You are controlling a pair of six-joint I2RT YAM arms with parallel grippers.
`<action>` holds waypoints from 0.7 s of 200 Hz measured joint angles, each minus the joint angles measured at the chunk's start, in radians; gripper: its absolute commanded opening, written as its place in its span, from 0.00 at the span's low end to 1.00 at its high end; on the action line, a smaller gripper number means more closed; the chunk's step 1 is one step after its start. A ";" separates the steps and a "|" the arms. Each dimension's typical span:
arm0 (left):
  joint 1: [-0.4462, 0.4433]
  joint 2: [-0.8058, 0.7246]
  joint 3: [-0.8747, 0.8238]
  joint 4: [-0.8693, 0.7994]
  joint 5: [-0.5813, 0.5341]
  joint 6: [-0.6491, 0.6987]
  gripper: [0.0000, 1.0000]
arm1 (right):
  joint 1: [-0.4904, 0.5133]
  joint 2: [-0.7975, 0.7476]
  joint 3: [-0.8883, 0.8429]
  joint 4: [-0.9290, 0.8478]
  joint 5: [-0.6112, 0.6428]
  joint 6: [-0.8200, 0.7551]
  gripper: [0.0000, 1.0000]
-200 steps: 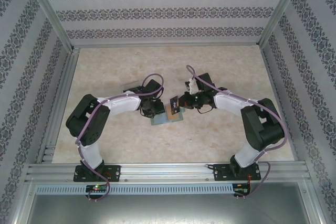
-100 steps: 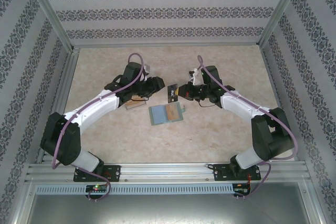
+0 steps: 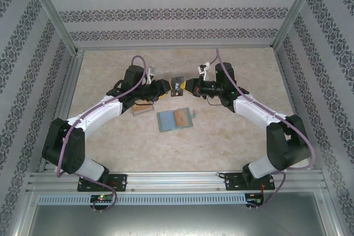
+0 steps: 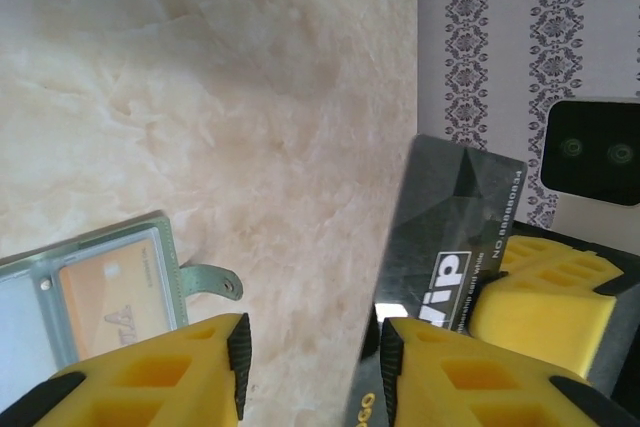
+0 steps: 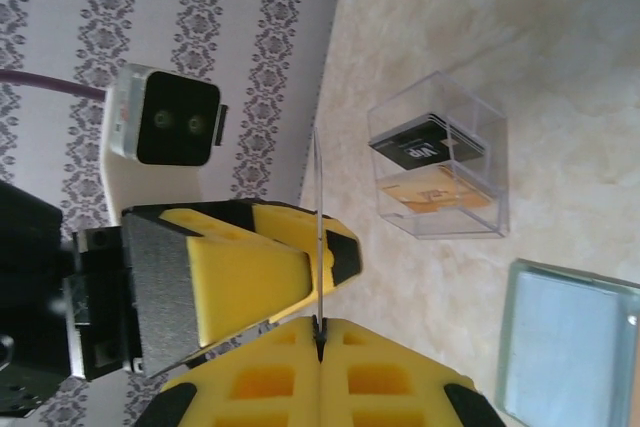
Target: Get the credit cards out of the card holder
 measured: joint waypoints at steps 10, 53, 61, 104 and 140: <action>0.002 0.000 -0.001 0.013 0.011 -0.001 0.38 | 0.000 0.001 0.000 0.016 -0.008 0.012 0.00; 0.002 0.000 -0.011 0.076 0.048 -0.023 0.31 | 0.000 0.018 0.000 0.061 -0.034 0.042 0.00; 0.002 0.000 -0.016 0.092 0.054 -0.031 0.29 | 0.000 0.020 0.000 0.066 -0.037 0.046 0.00; 0.007 0.000 -0.046 0.152 0.080 -0.065 0.25 | 0.000 0.027 -0.005 0.077 -0.048 0.052 0.00; 0.016 -0.002 -0.060 0.176 0.093 -0.087 0.14 | 0.000 0.037 -0.013 0.090 -0.053 0.052 0.00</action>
